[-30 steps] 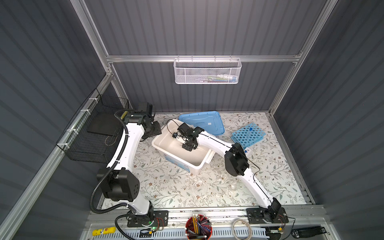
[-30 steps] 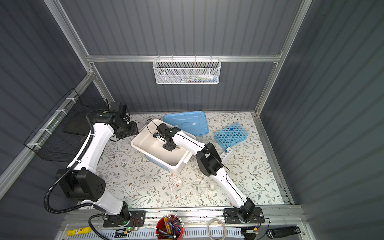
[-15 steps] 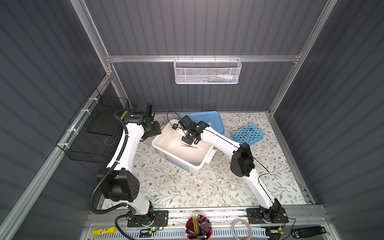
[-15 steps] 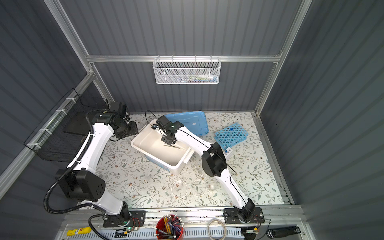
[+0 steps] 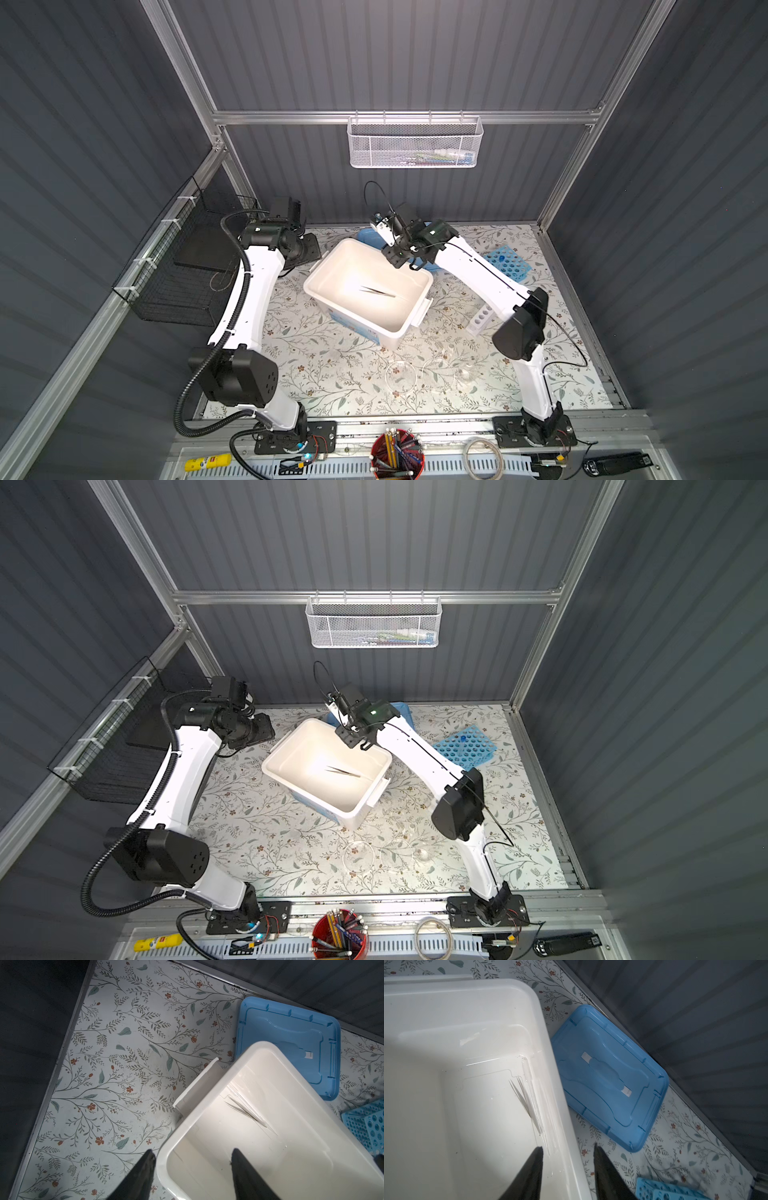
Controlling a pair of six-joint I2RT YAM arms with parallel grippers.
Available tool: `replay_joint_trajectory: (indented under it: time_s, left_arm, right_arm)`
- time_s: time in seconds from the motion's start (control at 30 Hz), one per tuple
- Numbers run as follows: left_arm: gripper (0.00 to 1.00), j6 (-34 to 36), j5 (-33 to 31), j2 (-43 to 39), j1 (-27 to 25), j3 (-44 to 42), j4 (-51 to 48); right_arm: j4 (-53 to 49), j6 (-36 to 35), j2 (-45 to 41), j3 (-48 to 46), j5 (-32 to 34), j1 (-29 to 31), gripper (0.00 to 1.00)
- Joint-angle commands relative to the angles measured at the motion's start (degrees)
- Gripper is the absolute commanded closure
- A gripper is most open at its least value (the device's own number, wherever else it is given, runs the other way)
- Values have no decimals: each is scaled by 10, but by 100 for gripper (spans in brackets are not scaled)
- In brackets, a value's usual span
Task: Organize the chemistry lab equipment
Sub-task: 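Open the right gripper to release the tweezers and lift it away, then move the right gripper toward the clear glass dishes nearest the robot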
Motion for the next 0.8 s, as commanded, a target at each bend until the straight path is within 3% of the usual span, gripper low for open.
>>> replay_joint_trajectory:
  time_s: [0.0, 0.23, 0.47, 0.77]
  left_arm:
    - [40, -3, 16, -15, -21, 13, -4]
    - [40, -9, -8, -35, -84, 11, -12]
    - [40, -37, 24, -63, -115, -23, 6]
    - [40, -34, 25, -70, -149, -60, 32]
  right_arm:
    - [-22, 58, -52, -28, 14, -6, 57]
    - [-81, 162, -144, -91, 14, -18, 57]
    - [-58, 289, -314, -333, -10, -21, 56]
    - [-127, 462, -454, -550, -39, -4, 57]
